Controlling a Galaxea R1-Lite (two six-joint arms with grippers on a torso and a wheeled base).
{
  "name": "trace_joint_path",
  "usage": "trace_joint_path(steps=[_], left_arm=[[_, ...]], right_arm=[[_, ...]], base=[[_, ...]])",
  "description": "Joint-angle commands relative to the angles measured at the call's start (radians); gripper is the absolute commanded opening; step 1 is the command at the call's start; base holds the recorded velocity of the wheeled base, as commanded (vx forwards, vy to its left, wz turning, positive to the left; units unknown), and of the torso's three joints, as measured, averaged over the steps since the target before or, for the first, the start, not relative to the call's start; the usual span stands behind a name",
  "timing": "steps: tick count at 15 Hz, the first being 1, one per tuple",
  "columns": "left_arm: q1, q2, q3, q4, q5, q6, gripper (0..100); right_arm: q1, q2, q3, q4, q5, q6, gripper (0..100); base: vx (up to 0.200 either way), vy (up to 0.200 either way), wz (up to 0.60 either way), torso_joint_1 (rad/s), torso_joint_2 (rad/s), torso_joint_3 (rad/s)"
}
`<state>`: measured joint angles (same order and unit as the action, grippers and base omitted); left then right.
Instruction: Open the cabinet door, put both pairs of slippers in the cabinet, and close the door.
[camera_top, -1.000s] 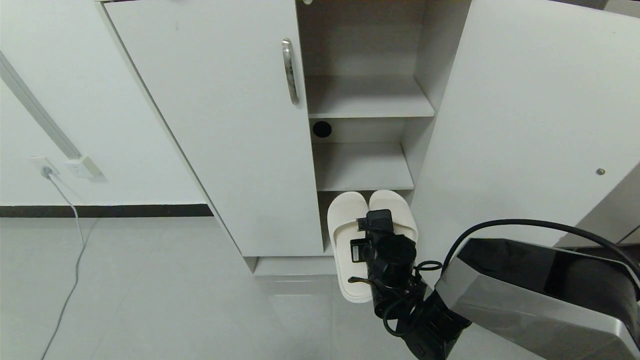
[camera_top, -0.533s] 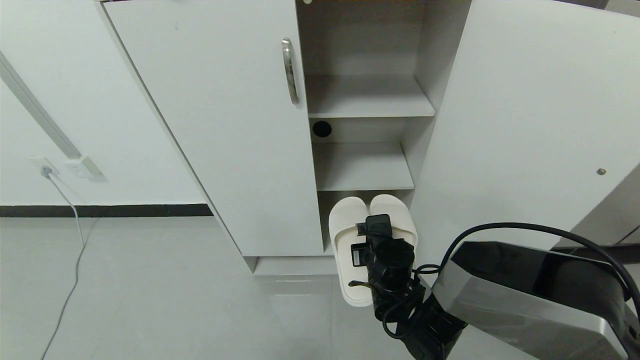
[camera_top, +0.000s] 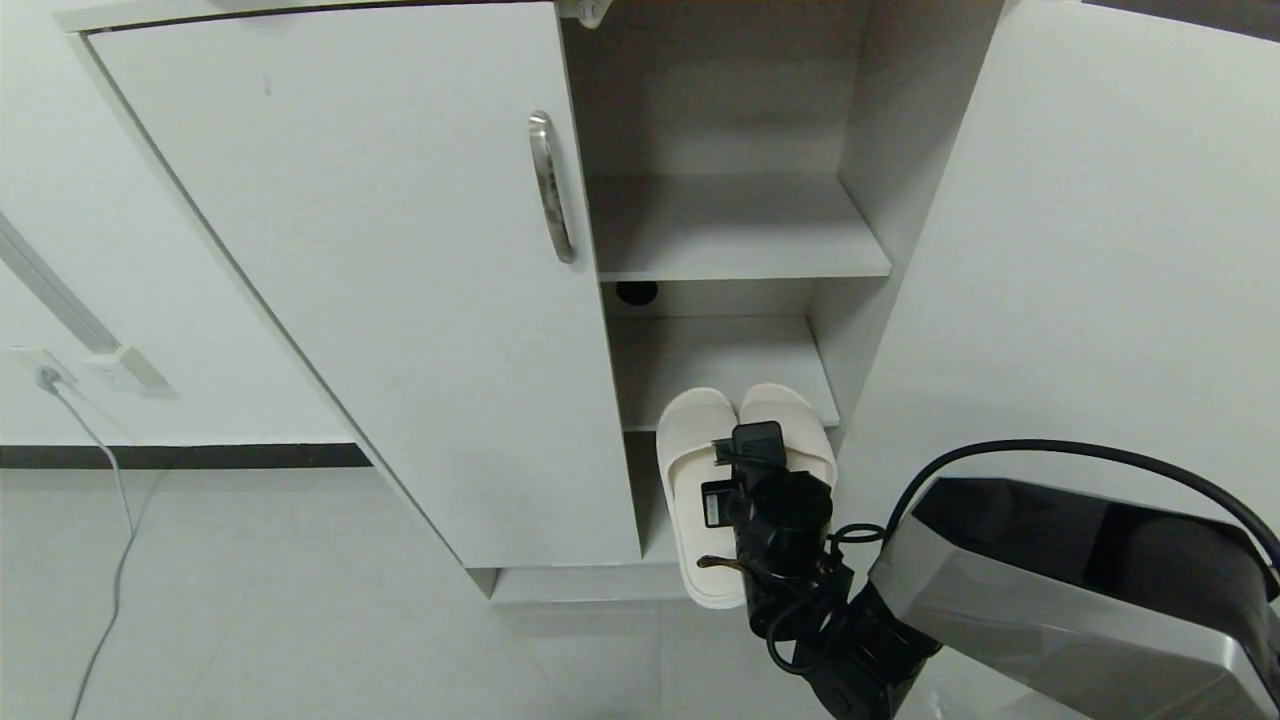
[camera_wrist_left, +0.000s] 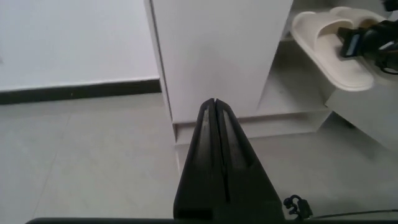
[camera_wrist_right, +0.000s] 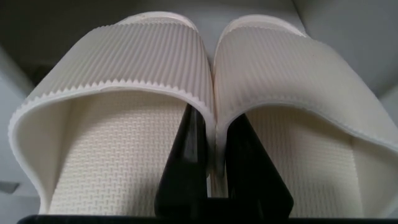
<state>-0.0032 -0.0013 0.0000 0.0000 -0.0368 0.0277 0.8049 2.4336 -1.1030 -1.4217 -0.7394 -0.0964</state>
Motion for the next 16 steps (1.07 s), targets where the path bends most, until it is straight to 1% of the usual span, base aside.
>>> trace_joint_path(steps=[1,2,5,7,8,10,12,13,16], left_arm=[[0.000,0.001,0.000,0.002,0.000,0.000,0],[0.000,0.001,0.000,0.002,0.002,0.000,0],[0.000,0.001,0.000,0.002,0.002,0.000,0],[0.000,0.003,0.000,0.002,0.002,0.000,0],[0.000,0.001,0.000,0.002,0.002,0.000,0],[0.000,0.001,0.000,0.002,0.000,0.000,0],[0.000,0.001,0.000,0.002,0.002,0.000,0],[0.000,0.001,0.000,0.002,0.002,0.000,0],[0.000,0.001,0.000,0.002,0.002,0.000,0]], right_arm=[[0.000,-0.007,0.002,0.000,0.000,0.000,0],[0.000,-0.004,0.002,0.000,0.000,0.000,0],[-0.004,0.001,-0.008,0.021,0.003,0.000,0],[-0.019,0.016,-0.044,0.050,0.015,0.003,0],[-0.041,0.048,-0.138,0.102,0.025,0.012,0],[-0.072,0.078,-0.258,0.228,0.041,0.029,0],[-0.092,0.079,-0.367,0.406,0.089,0.106,0],[-0.104,0.087,-0.419,0.466,0.106,0.127,0],[-0.147,0.143,-0.591,0.553,0.110,0.121,0]], base=[[0.200,0.000,0.00,-0.002,0.00,0.002],[0.200,0.000,0.00,0.002,0.00,-0.002],[0.000,0.000,0.00,0.000,0.00,0.000],[0.000,0.000,0.00,0.000,0.00,0.000],[0.000,0.000,0.00,0.000,0.00,0.000],[0.000,0.000,0.00,0.000,0.00,0.000],[0.000,0.000,0.00,0.000,0.00,0.000],[0.000,0.000,0.00,0.000,0.00,0.000],[0.000,0.000,0.00,0.000,0.00,0.000]])
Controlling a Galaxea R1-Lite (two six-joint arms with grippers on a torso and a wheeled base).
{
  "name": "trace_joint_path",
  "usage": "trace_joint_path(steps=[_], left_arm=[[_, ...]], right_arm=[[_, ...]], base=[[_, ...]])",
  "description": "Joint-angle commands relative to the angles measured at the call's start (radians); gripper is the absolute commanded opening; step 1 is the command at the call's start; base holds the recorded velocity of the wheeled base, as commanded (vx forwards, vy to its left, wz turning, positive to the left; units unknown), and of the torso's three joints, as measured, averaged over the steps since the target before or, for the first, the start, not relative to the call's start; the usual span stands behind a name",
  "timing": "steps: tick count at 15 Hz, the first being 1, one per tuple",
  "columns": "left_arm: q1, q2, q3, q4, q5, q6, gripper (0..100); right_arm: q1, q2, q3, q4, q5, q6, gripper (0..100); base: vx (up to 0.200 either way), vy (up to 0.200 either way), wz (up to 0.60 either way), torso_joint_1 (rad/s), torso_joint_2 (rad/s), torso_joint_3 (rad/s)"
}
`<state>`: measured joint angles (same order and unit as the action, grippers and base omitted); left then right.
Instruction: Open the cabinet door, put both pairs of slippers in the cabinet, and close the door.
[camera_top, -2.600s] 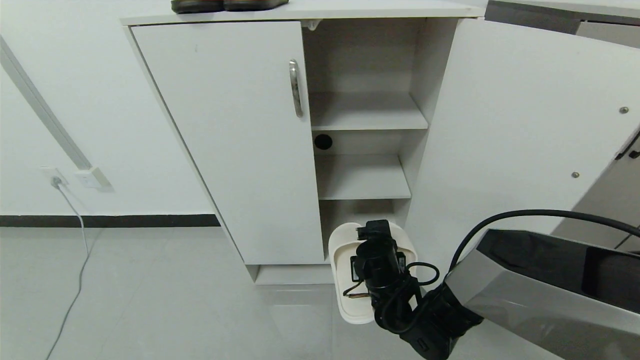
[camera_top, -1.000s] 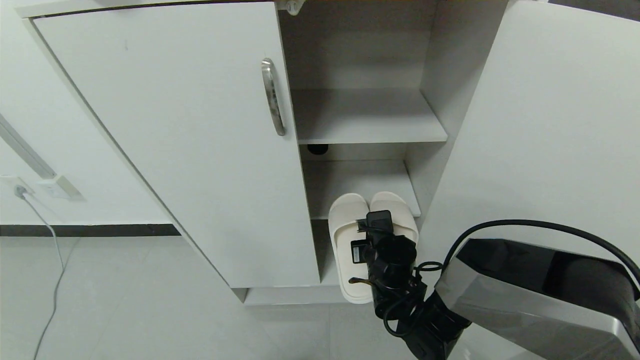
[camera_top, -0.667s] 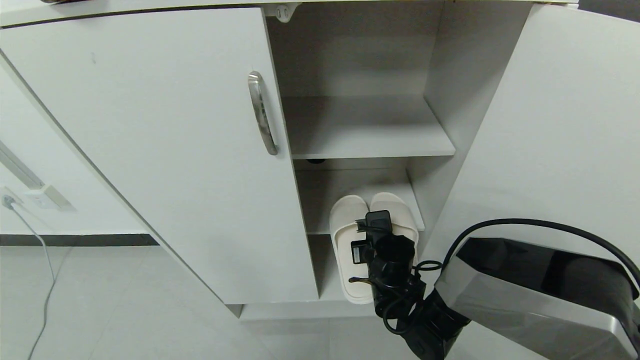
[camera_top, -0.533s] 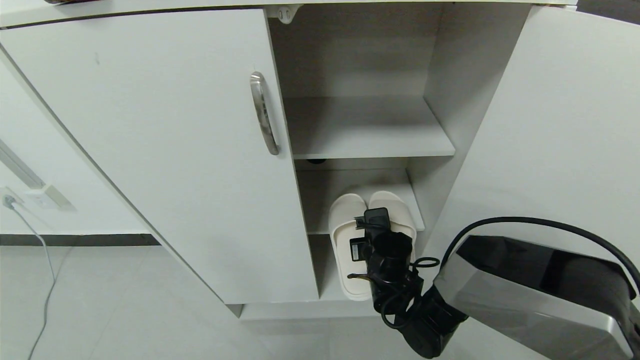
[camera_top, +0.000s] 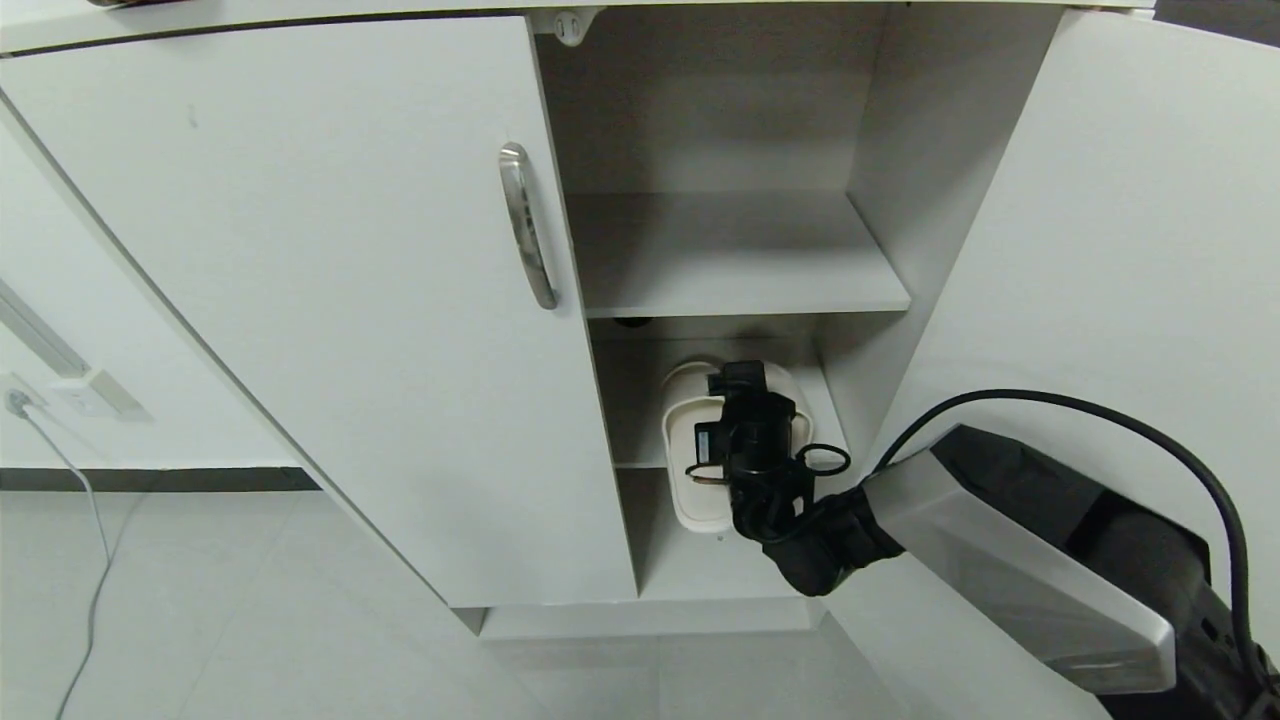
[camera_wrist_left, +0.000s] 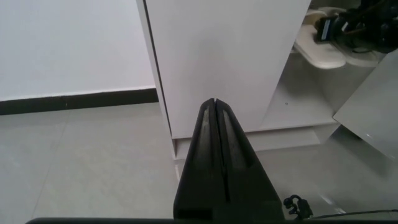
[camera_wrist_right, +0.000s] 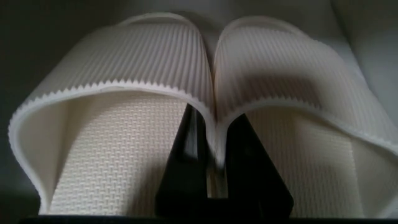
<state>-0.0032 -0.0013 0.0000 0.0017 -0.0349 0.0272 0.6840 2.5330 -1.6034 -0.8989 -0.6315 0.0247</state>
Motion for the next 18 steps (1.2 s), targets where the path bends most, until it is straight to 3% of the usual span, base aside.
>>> trace_joint_path(steps=[1,5,11,12,16,18], left_arm=[[0.000,0.001,0.000,0.000,0.000,0.000,0],[0.000,0.001,0.000,0.000,0.000,0.000,0],[0.000,0.001,0.000,0.000,0.000,0.000,0],[0.000,0.001,0.000,0.000,0.000,0.000,0],[0.000,0.001,0.000,0.000,0.000,0.000,0],[0.000,0.001,0.000,0.000,0.000,0.000,0]], right_arm=[[-0.034,0.056,-0.136,0.058,0.003,0.000,0],[-0.058,0.139,-0.323,0.087,0.003,-0.085,0],[-0.070,0.159,-0.375,0.112,0.006,-0.086,0],[-0.070,0.161,-0.378,0.112,0.006,-0.086,100],[-0.066,0.145,-0.329,0.114,0.004,-0.088,100],[-0.051,0.075,-0.197,0.063,0.004,-0.088,100]], base=[[0.000,0.000,0.00,0.000,0.00,0.000],[0.000,0.000,0.00,0.000,0.00,0.000],[0.000,0.000,0.00,0.000,0.00,0.000],[0.000,0.000,0.00,0.000,0.00,0.000],[0.000,0.000,0.00,0.000,0.00,0.000],[0.000,0.000,0.00,0.000,0.00,0.000]])
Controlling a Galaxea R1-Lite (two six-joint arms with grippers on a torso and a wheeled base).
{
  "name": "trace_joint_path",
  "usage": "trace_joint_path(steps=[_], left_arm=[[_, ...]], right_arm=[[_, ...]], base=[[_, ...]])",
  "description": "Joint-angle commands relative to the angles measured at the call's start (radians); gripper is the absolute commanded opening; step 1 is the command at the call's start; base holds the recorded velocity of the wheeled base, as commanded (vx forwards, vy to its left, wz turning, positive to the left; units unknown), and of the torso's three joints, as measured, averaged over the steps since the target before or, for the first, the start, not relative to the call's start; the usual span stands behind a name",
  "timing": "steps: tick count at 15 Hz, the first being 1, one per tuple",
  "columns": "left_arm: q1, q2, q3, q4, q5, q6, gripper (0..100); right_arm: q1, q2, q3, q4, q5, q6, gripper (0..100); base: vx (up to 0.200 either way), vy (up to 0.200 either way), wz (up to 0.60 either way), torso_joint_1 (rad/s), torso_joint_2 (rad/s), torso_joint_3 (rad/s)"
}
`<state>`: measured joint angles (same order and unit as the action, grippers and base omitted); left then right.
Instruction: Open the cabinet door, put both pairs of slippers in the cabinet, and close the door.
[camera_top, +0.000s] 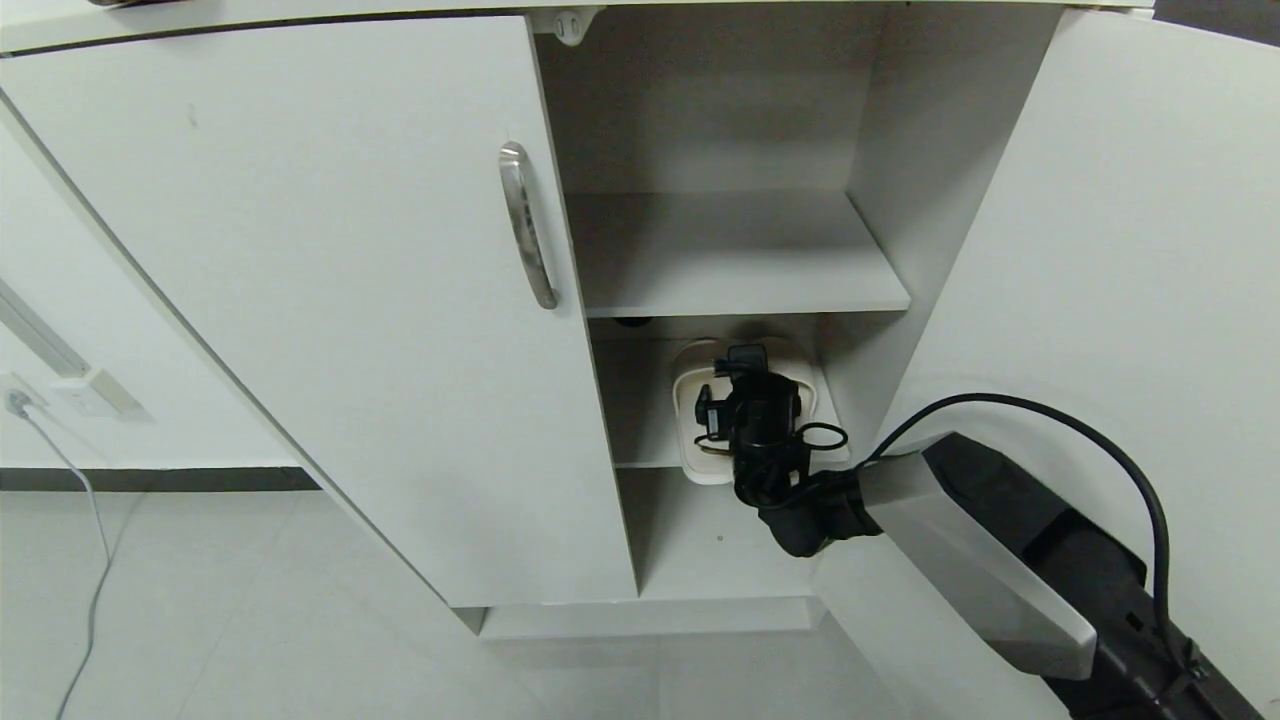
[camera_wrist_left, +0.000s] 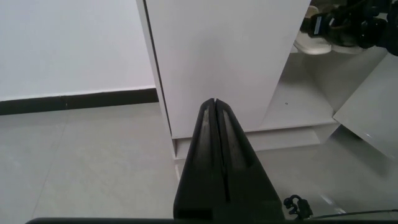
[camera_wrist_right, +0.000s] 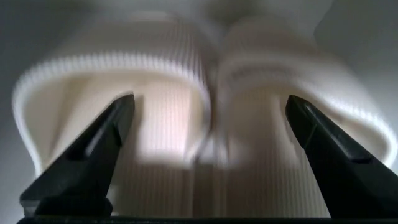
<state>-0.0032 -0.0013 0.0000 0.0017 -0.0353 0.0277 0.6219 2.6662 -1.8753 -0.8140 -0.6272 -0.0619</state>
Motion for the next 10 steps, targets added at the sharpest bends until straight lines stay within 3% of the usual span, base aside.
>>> trace_joint_path(steps=[1,10], left_arm=[[0.000,0.001,0.000,0.000,0.000,0.000,0],[0.000,0.001,0.000,0.000,0.000,0.000,0]], right_arm=[[0.022,-0.097,0.143,-0.053,0.000,-0.001,100],[0.137,-0.488,0.861,-0.336,-0.009,0.008,100]], base=[[0.000,0.000,0.00,0.000,0.00,0.000],[0.000,0.000,0.00,0.000,0.00,0.000]])
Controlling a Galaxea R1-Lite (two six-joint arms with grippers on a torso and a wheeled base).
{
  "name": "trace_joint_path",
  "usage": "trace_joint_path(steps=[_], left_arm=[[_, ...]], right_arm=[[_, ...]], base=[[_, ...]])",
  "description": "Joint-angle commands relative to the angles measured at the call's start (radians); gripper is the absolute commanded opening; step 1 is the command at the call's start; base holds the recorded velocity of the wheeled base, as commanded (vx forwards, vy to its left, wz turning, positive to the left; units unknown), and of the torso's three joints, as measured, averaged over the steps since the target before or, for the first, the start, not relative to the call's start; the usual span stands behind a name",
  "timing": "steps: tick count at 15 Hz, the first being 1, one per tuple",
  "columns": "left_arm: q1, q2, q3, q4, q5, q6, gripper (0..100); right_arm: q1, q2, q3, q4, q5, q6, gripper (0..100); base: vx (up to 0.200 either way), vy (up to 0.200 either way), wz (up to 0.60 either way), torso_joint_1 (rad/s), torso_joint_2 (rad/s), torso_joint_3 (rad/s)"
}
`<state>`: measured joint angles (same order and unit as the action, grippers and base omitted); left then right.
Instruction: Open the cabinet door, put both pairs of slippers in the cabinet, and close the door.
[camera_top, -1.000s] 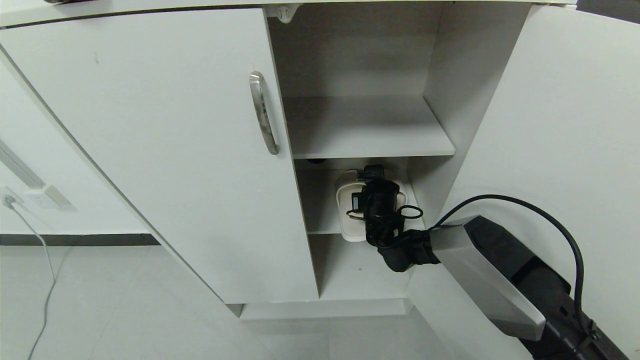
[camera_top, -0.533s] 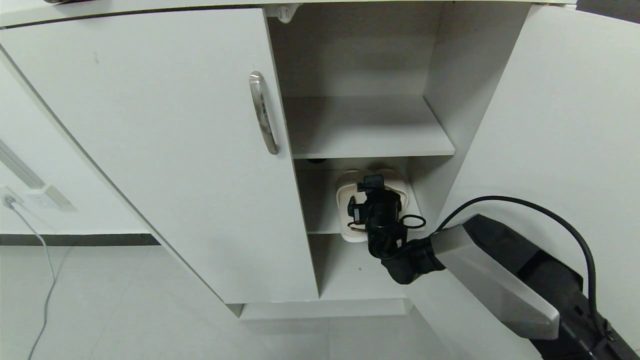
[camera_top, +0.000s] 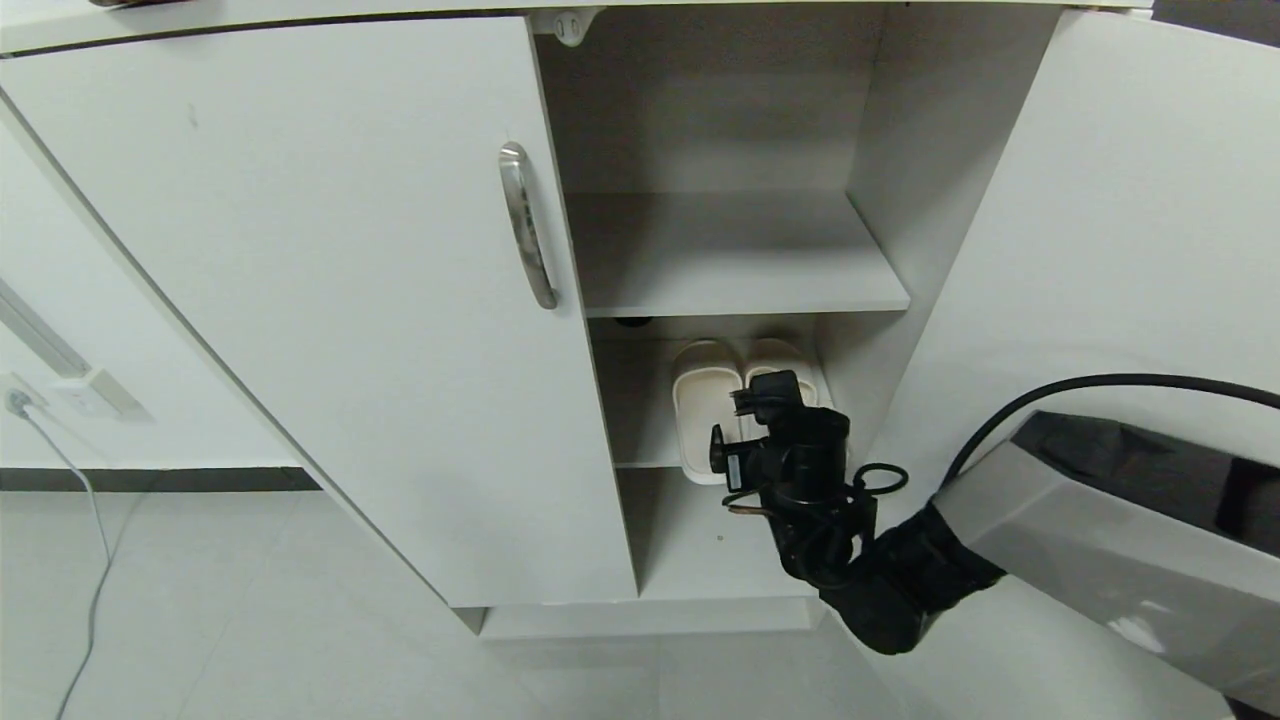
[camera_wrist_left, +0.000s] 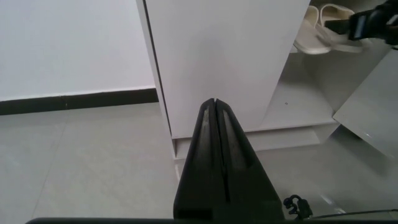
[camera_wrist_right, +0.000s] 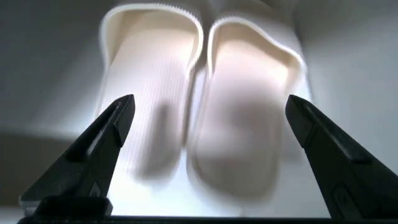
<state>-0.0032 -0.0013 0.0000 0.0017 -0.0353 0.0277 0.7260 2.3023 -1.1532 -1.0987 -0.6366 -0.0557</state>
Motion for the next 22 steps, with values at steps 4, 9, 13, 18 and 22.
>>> trace_joint_path(steps=[4,9,13,18,22], left_arm=[[0.000,0.001,0.000,0.000,0.000,0.000,0],[0.000,0.001,0.000,0.000,0.000,0.000,0],[0.000,0.001,0.000,0.000,0.003,-0.015,0],[0.000,0.001,0.000,0.000,0.014,-0.020,0],[0.000,0.001,0.000,0.000,0.014,-0.018,0]], right_arm=[[0.093,-0.224,0.388,-0.194,0.000,0.002,100],[0.124,-0.251,0.415,-0.201,0.005,-0.006,100],[0.125,-0.265,0.426,-0.204,0.002,-0.004,100],[0.138,-0.282,0.448,-0.204,0.000,-0.004,100],[0.148,-0.287,0.452,-0.202,0.000,-0.004,100]], base=[[0.000,0.000,0.00,0.000,0.00,0.000],[-0.160,0.000,0.00,0.001,0.00,0.003],[-0.100,0.000,0.00,-0.001,0.00,0.000],[0.000,0.000,0.00,0.000,0.00,0.000],[0.000,0.000,0.00,0.002,0.00,0.032]])
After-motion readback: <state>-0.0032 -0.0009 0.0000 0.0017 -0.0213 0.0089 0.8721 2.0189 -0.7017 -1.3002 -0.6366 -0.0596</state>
